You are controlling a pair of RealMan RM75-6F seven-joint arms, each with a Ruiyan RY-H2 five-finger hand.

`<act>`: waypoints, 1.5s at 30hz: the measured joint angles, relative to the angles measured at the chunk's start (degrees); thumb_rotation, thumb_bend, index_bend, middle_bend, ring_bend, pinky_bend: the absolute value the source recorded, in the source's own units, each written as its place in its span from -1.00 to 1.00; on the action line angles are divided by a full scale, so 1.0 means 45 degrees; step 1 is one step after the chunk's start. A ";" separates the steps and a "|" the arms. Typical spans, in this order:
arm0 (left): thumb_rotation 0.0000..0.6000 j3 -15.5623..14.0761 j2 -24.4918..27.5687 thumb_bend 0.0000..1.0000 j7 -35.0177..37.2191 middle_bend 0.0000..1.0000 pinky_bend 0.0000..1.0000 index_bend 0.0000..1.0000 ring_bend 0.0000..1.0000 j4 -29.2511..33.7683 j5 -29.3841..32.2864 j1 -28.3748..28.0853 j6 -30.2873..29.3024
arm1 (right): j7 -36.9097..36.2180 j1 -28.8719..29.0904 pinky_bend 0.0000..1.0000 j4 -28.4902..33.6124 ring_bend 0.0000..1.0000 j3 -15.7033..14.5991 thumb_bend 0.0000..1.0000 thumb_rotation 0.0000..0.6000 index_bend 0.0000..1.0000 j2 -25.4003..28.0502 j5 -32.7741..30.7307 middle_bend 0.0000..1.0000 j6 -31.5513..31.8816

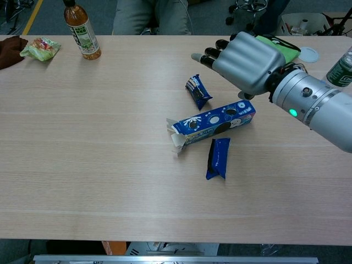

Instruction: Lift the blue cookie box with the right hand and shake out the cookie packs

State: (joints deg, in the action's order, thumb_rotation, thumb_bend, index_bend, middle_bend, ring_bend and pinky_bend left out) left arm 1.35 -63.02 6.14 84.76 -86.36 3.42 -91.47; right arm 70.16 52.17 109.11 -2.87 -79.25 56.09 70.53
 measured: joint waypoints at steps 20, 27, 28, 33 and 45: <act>1.00 0.0025 0.0252 -0.48 -0.0507 -0.51 -0.52 -0.46 -0.63 0.0323 -0.0133 -0.0349 0.0379 | -0.4592 -0.4021 -0.20 0.0865 -0.38 -0.1224 -0.74 1.00 -0.56 0.3530 0.3845 -0.28 0.3144; 1.00 -0.0061 0.0299 -0.48 -0.0883 -0.51 -0.52 -0.46 -0.63 0.0776 -0.0454 -0.0528 0.0467 | -0.6187 -0.6230 -0.20 -0.0019 -0.38 -0.1812 -0.74 1.00 -0.56 0.3787 0.5172 -0.28 0.5142; 1.00 -0.0080 0.0302 -0.48 -0.0957 -0.51 -0.52 -0.46 -0.63 0.0863 -0.0512 -0.0551 0.0476 | -0.6470 -0.6617 -0.20 -0.0248 -0.38 -0.1863 -0.74 1.00 -0.56 0.3779 0.5373 -0.28 0.5495; 1.00 -0.0165 0.0225 -0.48 -0.1209 -0.51 -0.52 -0.46 -0.63 0.1106 -0.0669 -0.0675 0.0584 | -0.7630 -0.7912 -0.20 -0.1279 -0.38 -0.1929 -0.74 1.00 -0.53 0.3623 0.5967 -0.28 0.6340; 1.00 -0.0197 0.0035 -0.48 -0.1458 -0.51 -0.52 -0.46 -0.63 0.1154 -0.0700 -0.0615 0.0334 | -0.8673 -0.9257 -0.20 -0.2650 -0.38 -0.1315 -0.74 1.00 -0.53 0.3331 0.6041 -0.28 0.5946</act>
State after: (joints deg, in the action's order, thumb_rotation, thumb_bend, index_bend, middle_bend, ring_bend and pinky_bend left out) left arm 0.46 -62.86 -0.42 89.95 -89.52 0.65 -89.97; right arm 31.13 10.51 97.18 -8.79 -64.26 83.27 97.29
